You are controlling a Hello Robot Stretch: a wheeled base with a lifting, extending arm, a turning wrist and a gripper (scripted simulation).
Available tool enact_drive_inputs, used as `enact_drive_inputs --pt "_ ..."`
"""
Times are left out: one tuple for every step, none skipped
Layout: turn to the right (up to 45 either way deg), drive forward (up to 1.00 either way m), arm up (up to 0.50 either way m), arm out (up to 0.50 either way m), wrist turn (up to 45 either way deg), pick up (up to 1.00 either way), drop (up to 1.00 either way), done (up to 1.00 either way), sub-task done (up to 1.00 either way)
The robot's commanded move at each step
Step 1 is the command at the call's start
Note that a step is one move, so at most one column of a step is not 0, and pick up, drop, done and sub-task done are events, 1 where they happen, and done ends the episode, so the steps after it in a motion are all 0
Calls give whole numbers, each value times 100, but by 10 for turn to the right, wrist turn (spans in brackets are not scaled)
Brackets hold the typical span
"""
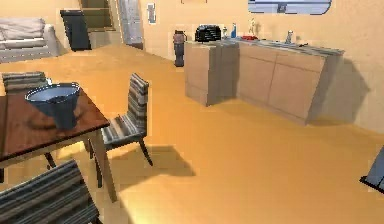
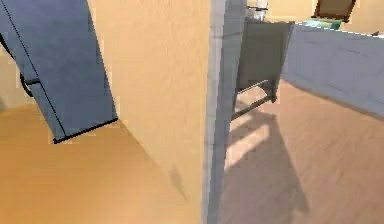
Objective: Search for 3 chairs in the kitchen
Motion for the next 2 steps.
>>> enact_drive_inputs --pt "450 0 0 0 0 0 0 0 0" --pt "30 0 0 0 0 0 0 0 0"
